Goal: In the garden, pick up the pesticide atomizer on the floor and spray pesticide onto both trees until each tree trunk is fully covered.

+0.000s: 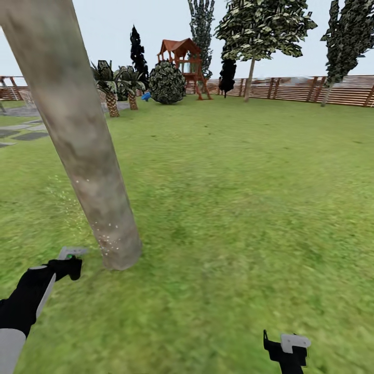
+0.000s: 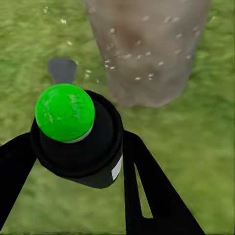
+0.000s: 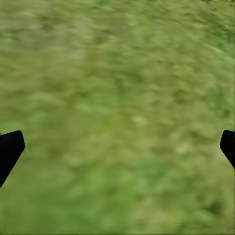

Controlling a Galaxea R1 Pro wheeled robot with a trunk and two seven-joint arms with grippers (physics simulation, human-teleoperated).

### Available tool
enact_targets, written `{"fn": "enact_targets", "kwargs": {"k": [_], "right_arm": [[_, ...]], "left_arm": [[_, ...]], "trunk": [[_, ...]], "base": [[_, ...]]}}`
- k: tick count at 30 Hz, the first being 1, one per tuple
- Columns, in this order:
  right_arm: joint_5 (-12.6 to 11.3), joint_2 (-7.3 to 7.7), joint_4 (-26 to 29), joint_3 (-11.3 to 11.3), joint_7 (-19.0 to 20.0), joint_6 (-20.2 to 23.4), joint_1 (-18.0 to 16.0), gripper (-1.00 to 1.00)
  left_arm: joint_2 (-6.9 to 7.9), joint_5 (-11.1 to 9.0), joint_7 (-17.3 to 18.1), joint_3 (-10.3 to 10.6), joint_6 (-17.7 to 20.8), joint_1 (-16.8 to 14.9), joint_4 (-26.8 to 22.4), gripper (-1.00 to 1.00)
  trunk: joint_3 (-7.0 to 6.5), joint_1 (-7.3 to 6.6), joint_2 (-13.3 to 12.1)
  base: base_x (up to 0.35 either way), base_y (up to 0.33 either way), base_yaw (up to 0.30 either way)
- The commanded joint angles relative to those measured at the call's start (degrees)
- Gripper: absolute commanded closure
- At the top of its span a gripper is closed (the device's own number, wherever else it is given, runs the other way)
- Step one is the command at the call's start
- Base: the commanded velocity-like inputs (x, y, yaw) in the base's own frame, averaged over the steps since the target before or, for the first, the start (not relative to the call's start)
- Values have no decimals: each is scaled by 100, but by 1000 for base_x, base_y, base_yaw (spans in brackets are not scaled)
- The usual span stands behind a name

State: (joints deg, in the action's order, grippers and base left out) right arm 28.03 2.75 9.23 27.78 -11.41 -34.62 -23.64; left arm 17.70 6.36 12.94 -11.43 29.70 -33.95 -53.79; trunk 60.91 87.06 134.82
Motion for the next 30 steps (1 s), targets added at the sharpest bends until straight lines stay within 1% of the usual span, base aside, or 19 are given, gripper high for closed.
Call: {"fn": "enact_targets", "kwargs": {"k": [1, 3, 4, 5, 6, 8, 9, 11, 12, 13, 14, 15, 18, 19, 21, 23, 25, 28, 30], "right_arm": [[0, -1, 0, -1, -1, -1, 0, -100], [1, -2, 0, -1, -2, 0, 0, -100], [1, -2, 0, -1, -2, 2, 0, -100], [1, -2, 0, -1, 0, 0, 0, -100], [1, -2, 0, -1, 0, 0, 0, -100], [1, -2, 0, -1, 0, 1, 0, -100], [1, -2, 0, -1, 2, 4, 0, -100], [1, -2, 0, -6, 6, 7, 0, -100], [1, -6, 0, -8, 6, 7, 0, -100], [1, -9, 0, -8, 5, 7, 0, -100], [1, -10, 0, -9, 6, 7, 0, -100], [1, -10, -4, -9, 6, 8, 0, -100], [1, -11, -6, -9, 7, 8, 0, -100], [1, -11, -7, -9, 7, 8, 0, -100], [1, -12, -8, -9, 7, 8, 0, -100], [1, -11, -9, -9, 7, 8, 0, -100], [1, -17, -9, -9, 7, 9, 0, -100], [1, -19, -9, -9, 7, 8, 0, -100], [1, -20, -7, -9, 7, 8, 0, -100]], "left_arm": [[-57, 8, 3, 27, -9, 5, 4, 100], [-296, 17, 2, 180, -27, 10, 3, 100], [-464, 24, -4, 339, -20, 7, 1, 100], [-538, 29, -7, 438, -11, -8, -3, 100], [-558, 35, -9, 478, -4, -36, -1, 100], [-528, 34, -10, 476, 9, -65, 5, 100], [-407, 38, -22, 435, 16, -87, 7, 100], [-91, 4, -13, 340, 30, -132, -13, 100], [-17, -9, -12, 316, 43, -168, -49, 100], [14, -10, -11, 308, 52, -178, -71, 100], [30, -11, -11, 306, 58, -162, -86, 100], [14, -22, -11, 306, 59, -153, -107, 100], [-103, -24, -11, 314, 62, -148, -315, 100], [-198, -26, -11, 316, 89, -149, -494, 100], [-258, -27, -11, 317, 298, -148, -754, 100], [-239, -49, -6, 295, 526, -191, -956, 100], [-171, -151, 0, 226, 854, -311, -1074, 100], [-98, -197, -2, 148, 994, -405, -1124, 100], [-130, -207, 1, 179, 1057, -372, -1477, 100]], "trunk": [[0, 0, 0], [0, 0, 0], [0, 0, 0], [0, 0, 0], [0, 0, 0], [0, 0, 0], [0, 0, 0], [0, 0, 0], [0, 0, 0], [0, 0, 0], [0, 0, 0], [0, 0, 0], [0, 0, 0], [0, 0, 0], [0, 0, 0], [0, 0, 0], [0, 0, 0], [0, 0, 0], [0, 0, 0]], "base": [[0, 0, 228], [0, 0, 122], [0, 0, 34], [0, 0, 17], [0, 0, 9], [0, 0, 4], [0, 0, 1], [0, 0, 0], [0, 0, 0], [0, 0, 0], [0, 0, 0], [-163, 0, 0], [-271, 0, 0], [-94, 0, 0], [-37, 0, 0], [-10, 0, 0], [-3, 0, 0], [0, 0, 0], [0, 0, 9]]}}
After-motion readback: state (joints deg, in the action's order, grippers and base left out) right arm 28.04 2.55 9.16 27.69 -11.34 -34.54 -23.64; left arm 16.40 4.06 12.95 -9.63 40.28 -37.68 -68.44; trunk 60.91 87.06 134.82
